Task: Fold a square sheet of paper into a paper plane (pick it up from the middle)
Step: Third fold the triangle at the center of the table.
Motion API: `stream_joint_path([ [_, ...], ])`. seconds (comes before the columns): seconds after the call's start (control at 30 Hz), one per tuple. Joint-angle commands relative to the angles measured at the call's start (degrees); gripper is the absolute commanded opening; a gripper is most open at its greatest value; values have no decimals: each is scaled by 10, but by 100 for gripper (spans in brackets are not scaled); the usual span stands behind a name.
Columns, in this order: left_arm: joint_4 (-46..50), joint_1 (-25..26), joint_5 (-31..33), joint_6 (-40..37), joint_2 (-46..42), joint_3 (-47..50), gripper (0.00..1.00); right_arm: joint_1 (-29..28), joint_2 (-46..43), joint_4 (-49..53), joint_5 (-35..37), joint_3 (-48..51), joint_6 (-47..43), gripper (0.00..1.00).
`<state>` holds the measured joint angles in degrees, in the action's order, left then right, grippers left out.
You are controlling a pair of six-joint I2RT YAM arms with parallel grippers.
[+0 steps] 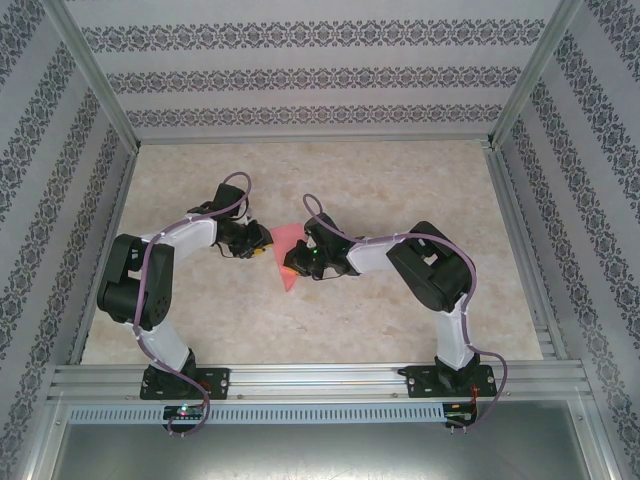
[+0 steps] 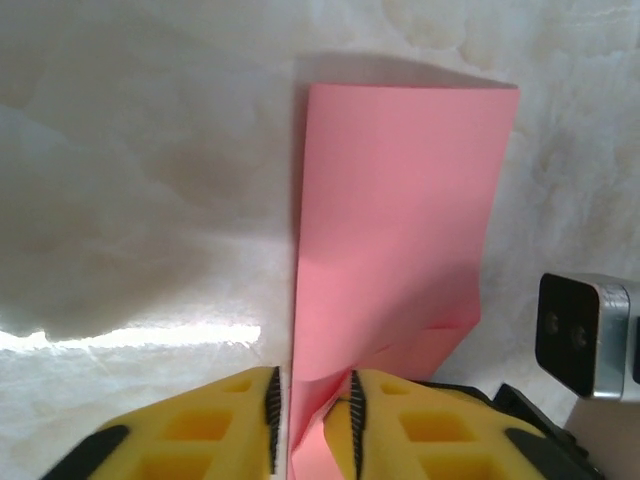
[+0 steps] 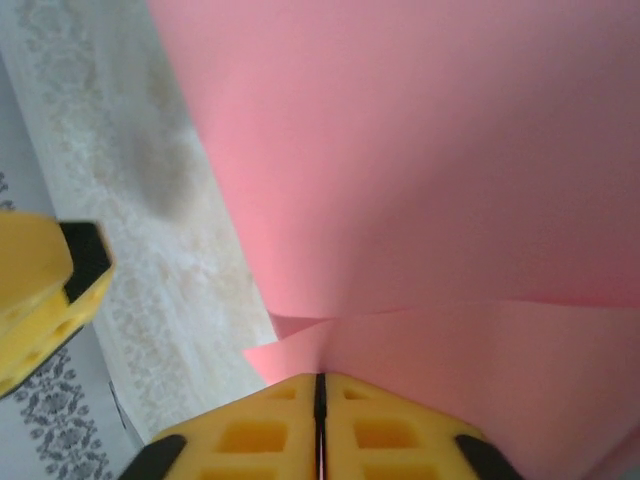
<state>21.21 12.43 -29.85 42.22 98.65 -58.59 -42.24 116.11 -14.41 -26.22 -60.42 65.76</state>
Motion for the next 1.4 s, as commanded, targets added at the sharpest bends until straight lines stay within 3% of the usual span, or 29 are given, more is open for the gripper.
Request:
stream_joint_path([
  [0.0,-15,13,-28,-6,-14,12,22,-3,19,62,18,10,-8,0],
  [0.43,2,56,-51,-28,15,12,0,-4,20,102,24,-7,-16,0],
  [0.9,17,64,-22,-33,52,6,0,-5,22,100,26,-9,-10,0],
  [1.1,-22,70,-17,-21,60,20,0,-5,21,93,21,-8,-12,0],
  [1.37,49,74,59,-77,68,35,0,13,-19,-6,-37,1,-13,0],
])
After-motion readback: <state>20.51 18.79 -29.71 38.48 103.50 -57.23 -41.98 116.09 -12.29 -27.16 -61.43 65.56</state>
